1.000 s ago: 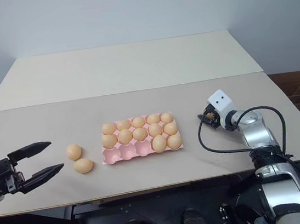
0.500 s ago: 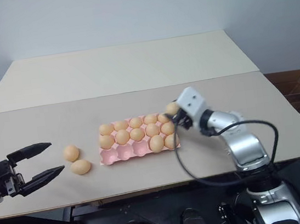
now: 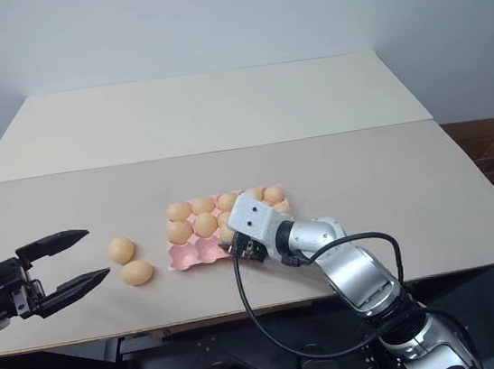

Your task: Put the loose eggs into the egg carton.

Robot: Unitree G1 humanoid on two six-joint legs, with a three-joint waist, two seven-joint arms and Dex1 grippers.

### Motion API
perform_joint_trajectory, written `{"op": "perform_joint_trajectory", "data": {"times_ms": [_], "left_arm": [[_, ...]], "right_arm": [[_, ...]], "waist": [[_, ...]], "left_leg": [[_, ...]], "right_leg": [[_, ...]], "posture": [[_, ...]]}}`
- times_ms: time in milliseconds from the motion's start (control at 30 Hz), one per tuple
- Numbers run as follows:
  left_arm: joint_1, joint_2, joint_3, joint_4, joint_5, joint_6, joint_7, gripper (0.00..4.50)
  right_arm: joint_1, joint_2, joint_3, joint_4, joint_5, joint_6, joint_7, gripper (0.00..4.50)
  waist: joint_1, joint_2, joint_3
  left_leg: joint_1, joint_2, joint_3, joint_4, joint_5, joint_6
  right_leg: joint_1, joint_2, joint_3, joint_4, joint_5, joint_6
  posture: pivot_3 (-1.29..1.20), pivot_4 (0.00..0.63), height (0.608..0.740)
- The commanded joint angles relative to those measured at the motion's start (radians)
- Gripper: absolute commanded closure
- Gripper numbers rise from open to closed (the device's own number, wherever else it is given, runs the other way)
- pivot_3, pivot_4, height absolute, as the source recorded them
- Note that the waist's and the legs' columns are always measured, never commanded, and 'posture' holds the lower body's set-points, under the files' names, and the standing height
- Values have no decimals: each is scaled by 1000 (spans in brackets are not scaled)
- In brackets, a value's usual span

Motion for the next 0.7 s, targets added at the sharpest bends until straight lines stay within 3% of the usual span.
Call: {"op": "perform_joint_trajectory", "data": {"times_ms": [33,200,333,467,700], "left_arm": [[-8,17,15,-4,-15,2,-6,0],[-12,14,16,3,-8,-3,1,0],[9,15,39,14,1,-7,-3,0],[40,22,72,30,-6,1,-23,0],[142,-10,112,64,-4,12,-29,0]], "right_arm": [[-30,11,-41,-45,20,9,-1,33],[-40,-23,-136,-98,66,13,20,33],[-3,-84,-296,-121,171,-23,84,33],[99,-191,-452,-48,262,-186,231,33],[202,-350,-566,153,339,-385,478,33]], "waist": [[0,0,0],[0,0,0],[4,0,0],[5,0,0],[-7,0,0]], "left_leg": [[0,0,0,0,0,0],[0,0,0,0,0,0],[-1,0,0,0,0,0],[-1,-1,0,0,-1,0],[3,0,1,0,-1,0]], "right_leg": [[0,0,0,0,0,0],[0,0,0,0,0,0],[0,0,0,-1,0,1],[1,-1,-1,-3,0,1],[3,0,1,-2,-6,2]], "posture": [[0,150,740],[0,150,740],[0,150,740],[0,150,740],[0,150,740]]}}
